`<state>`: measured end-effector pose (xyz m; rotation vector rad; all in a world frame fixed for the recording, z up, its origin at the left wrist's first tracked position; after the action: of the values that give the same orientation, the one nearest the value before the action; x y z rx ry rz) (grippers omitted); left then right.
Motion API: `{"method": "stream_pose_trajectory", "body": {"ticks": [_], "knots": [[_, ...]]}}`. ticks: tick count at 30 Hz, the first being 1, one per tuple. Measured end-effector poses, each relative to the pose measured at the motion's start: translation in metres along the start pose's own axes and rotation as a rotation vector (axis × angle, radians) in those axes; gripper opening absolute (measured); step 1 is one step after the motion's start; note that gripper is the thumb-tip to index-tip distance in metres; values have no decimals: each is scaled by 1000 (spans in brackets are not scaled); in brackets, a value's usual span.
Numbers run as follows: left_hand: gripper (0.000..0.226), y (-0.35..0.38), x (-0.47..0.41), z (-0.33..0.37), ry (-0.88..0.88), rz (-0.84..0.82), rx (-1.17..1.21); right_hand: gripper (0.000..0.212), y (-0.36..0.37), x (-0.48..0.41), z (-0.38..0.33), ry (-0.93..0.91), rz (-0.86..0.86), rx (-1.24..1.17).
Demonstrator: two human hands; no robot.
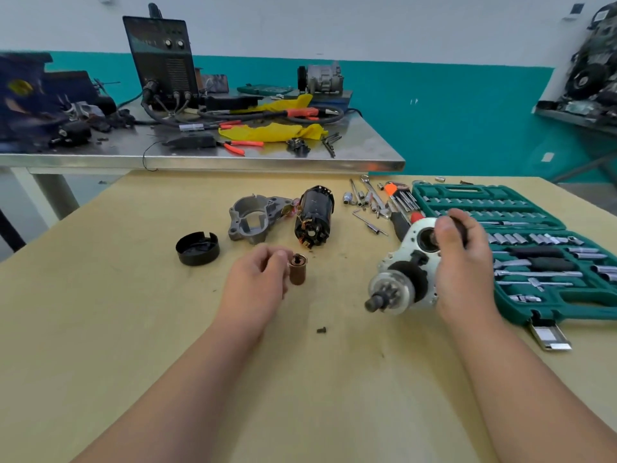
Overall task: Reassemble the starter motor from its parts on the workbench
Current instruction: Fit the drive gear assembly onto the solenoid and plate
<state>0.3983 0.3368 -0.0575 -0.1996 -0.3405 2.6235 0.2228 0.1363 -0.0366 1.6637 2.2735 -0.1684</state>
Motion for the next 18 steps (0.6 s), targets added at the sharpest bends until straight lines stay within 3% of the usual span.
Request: {"method": "stream_pose_trajectory", "body": {"ticks": [4,6,9,15,18], "knots": [[16,-27,9,13,268,-80,-518,43,-7,-11,7,-7,28,18],[7,-16,22,17,371,-268,-686,46,-3,-9,5,-35,12,31],[28,16,41,15,435,-536,-892,45,2,-4,0,-78,-22,53],[18,30,37,21,523,-571,-944,51,12,12,-11,-156,-147,99],[13,18,32,18,441,-495,-785,54,22,23,-15,-231,-242,177]]}}
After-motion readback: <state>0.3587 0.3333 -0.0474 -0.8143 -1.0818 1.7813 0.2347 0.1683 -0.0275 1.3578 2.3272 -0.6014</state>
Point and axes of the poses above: each hand's wrist, its own x-axis away from the middle knuckle, its own y-axis out of the palm, z = x × y, the point moved 4 cm from there along -x, towards the middle knuckle, and after that the axes turned 4 degrees about -x, right-handed, at the moved point
